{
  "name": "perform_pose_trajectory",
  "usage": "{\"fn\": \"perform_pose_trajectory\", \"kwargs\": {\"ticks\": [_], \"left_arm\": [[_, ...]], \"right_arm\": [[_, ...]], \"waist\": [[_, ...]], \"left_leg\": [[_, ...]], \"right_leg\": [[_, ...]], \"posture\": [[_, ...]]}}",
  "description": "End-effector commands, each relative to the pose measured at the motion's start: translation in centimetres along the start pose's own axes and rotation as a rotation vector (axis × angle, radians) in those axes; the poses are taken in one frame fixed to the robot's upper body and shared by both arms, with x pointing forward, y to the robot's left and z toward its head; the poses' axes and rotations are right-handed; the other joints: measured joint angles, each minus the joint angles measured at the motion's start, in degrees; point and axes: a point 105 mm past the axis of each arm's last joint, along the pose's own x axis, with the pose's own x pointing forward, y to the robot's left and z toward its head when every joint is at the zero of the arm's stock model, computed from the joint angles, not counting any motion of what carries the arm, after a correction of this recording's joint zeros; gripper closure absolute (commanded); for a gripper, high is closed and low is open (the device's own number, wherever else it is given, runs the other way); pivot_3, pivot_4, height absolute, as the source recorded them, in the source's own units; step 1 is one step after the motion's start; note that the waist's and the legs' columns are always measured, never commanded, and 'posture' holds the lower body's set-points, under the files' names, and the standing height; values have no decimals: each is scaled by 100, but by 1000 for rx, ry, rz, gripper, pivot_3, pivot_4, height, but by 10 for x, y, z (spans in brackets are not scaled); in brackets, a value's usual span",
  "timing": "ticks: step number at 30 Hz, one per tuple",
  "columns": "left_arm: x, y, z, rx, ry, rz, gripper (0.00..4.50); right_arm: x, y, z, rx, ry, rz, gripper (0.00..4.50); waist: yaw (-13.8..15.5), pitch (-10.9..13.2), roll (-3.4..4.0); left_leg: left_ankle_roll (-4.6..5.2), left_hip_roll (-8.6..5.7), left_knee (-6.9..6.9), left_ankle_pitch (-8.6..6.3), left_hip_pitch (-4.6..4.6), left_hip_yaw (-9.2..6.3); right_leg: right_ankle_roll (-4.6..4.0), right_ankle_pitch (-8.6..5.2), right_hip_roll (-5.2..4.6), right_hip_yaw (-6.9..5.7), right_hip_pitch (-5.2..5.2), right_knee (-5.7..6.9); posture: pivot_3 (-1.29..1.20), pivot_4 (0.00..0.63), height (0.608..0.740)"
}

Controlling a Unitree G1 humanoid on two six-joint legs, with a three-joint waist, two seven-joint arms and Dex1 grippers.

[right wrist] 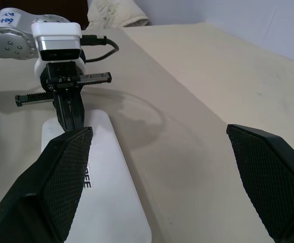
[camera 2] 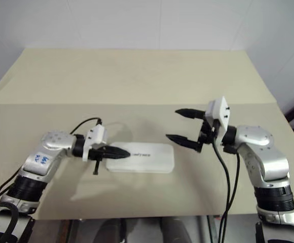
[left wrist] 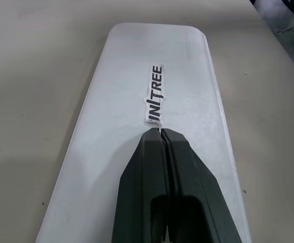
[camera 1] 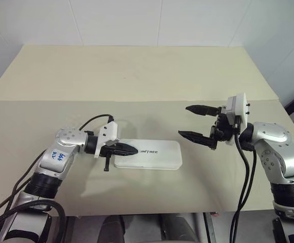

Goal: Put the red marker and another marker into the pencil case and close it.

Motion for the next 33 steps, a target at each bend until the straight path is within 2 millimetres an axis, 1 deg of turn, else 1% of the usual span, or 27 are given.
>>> {"fn": "perform_pose_trajectory", "kwargs": {"ticks": [1,4,7,9,12,14,16,17,19,21,23,27,30,31,33], "left_arm": [[10,-6,-15,-46,73,-16,4471],[18,-10,-20,-82,106,-10,4471],[20,-12,-20,-84,117,-18,4471],[19,-8,-11,-76,68,20,4471],[6,3,18,-40,-99,87,4471],[-9,14,27,8,-150,166,4471],[-19,20,32,46,-171,223,4471],[-30,24,35,35,-204,265,4295],[-48,26,40,41,-256,312,3938],[-62,25,41,61,-278,349,3228],[-76,23,38,59,-279,380,2656],[-96,13,29,38,-259,417,1279],[-105,3,25,30,-239,434,264],[-107,1,25,37,-235,443,24],[-113,-1,26,39,-232,470,24]], "right_arm": [[3,6,10,-33,-31,5,0],[5,8,9,-25,-36,-2,0],[5,9,8,-19,-39,-6,0],[6,10,5,-16,-40,-8,0],[7,10,2,-10,-42,-8,0],[7,8,0,-8,-42,-9,0],[7,6,-2,-8,-42,-14,0],[6,4,-4,-13,-35,-18,0],[2,1,-7,-27,-19,-17,0],[-1,-3,-8,-39,-9,-16,0],[-5,-6,-7,-52,-1,-15,0],[-13,-16,-3,-82,-3,-27,0],[-19,-20,-2,-107,13,-15,0],[-22,-19,-3,-114,24,0,0],[-26,-20,-1,-123,33,13,0]], "waist": [[2,0,0],[1,-2,0],[9,-3,0],[7,-3,0],[5,-2,0],[1,-2,-1],[-13,-2,-1],[-15,-2,0],[-15,-2,0],[-11,-2,0],[-12,-2,0],[-11,-1,0],[-18,-1,0],[-18,-1,0],[-6,-1,0]], "left_leg": [[0,0,1,0,2,-1],[0,-1,2,0,10,-2],[1,-3,3,1,16,-8],[1,-5,4,1,17,-9],[2,-6,5,2,17,-10],[3,-6,4,3,10,-11],[2,-5,0,3,3,-11],[2,-5,-2,3,4,-11],[2,-5,-6,3,4,-11],[2,-5,-7,3,3,-9],[2,-5,-8,2,3,-7],[1,-4,-8,1,2,-6],[1,-4,-8,1,2,-4],[1,-3,-8,1,3,-4],[1,-3,-9,1,3,-4]], "right_leg": [[0,0,0,0,1,1],[1,1,0,0,10,1],[1,1,0,0,21,-1],[2,2,-1,2,24,-3],[1,2,-1,3,24,-3],[4,4,-1,2,16,-2],[5,4,0,2,7,-1],[5,4,0,2,6,-1],[4,3,1,1,5,-1],[4,3,0,1,4,-4],[4,3,-2,1,5,-9],[3,3,-3,1,5,-11],[2,2,-4,1,5,-11],[2,2,-4,1,5,-11],[1,1,-4,0,6,-13]], "posture": [[0,150,740],[0,150,740],[0,150,740],[0,150,740],[0,150,740],[0,150,740],[0,150,740],[0,150,740],[0,150,740],[0,150,740],[0,150,740],[0,150,740],[0,150,740],[0,150,740],[0,150,740]]}}
